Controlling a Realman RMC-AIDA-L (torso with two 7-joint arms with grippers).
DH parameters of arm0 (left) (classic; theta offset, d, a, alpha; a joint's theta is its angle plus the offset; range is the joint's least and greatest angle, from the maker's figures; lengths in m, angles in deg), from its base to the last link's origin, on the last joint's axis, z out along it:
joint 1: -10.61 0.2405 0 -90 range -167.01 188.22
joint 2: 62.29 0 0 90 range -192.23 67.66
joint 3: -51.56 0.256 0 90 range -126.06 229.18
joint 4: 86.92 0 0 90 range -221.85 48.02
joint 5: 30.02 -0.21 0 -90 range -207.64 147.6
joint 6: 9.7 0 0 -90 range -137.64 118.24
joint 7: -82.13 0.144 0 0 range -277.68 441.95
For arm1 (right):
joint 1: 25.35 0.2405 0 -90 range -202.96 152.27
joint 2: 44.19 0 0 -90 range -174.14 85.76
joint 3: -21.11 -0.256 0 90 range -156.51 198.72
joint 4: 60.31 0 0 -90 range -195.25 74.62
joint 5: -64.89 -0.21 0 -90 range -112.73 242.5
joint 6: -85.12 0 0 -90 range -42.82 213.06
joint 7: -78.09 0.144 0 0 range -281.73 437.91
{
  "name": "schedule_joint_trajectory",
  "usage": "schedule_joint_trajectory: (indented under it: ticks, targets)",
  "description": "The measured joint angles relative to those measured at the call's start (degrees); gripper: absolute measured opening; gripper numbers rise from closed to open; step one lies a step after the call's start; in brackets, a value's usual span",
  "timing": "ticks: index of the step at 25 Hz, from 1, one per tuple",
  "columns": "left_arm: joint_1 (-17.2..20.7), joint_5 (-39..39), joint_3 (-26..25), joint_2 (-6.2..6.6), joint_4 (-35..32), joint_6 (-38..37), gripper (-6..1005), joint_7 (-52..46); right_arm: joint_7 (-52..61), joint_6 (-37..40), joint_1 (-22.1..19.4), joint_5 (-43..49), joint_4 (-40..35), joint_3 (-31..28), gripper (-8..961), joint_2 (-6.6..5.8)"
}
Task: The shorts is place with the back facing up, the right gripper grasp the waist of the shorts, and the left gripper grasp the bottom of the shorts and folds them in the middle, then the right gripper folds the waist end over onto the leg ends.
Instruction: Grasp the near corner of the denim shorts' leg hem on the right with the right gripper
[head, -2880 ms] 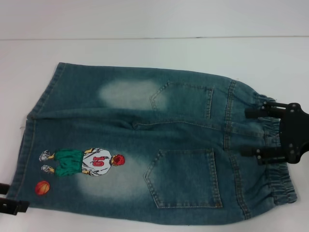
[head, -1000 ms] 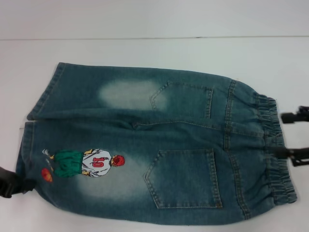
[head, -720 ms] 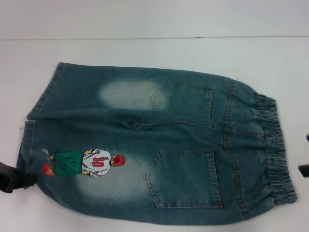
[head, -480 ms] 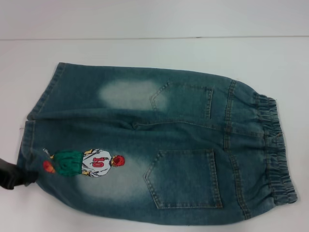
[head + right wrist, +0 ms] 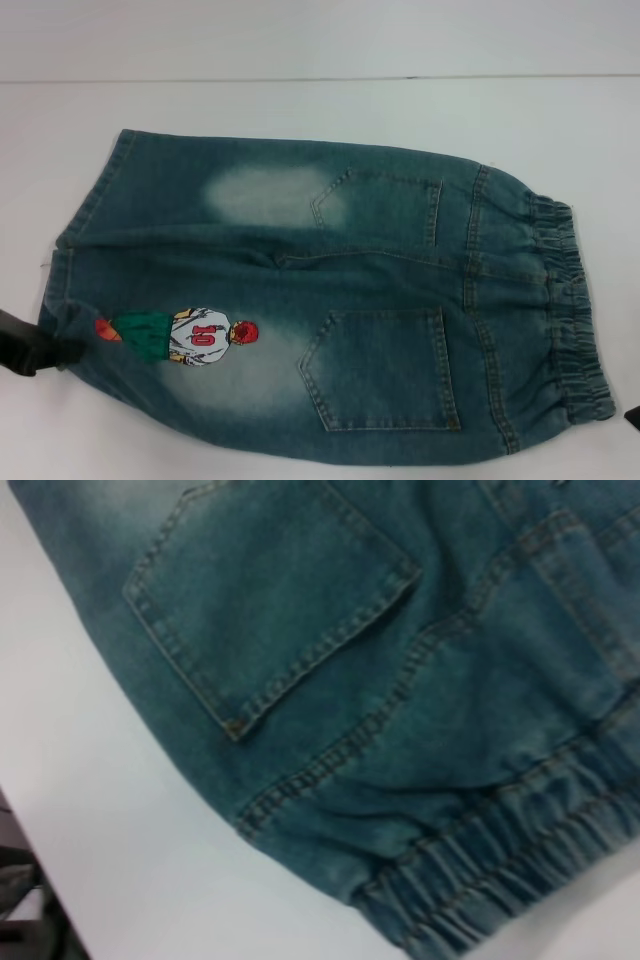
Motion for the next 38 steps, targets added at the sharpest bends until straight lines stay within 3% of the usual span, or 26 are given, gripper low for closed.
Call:
schedule_joint_trajectory:
  ticks: [18, 38]
  targets:
    - [-0.04, 0.06, 0.19, 0.01, -0.18, 0.75, 32, -0.08, 3.33, -8.17, 3.24, 0.88, 13.54, 6.31, 920, -0.07]
    - [-0.21, -0.51, 0.35, 0.22, 0.58, 1.67, 33, 0.33, 0.39, -7.77, 3.27, -5.61, 13.06, 5.88, 916, -0.18]
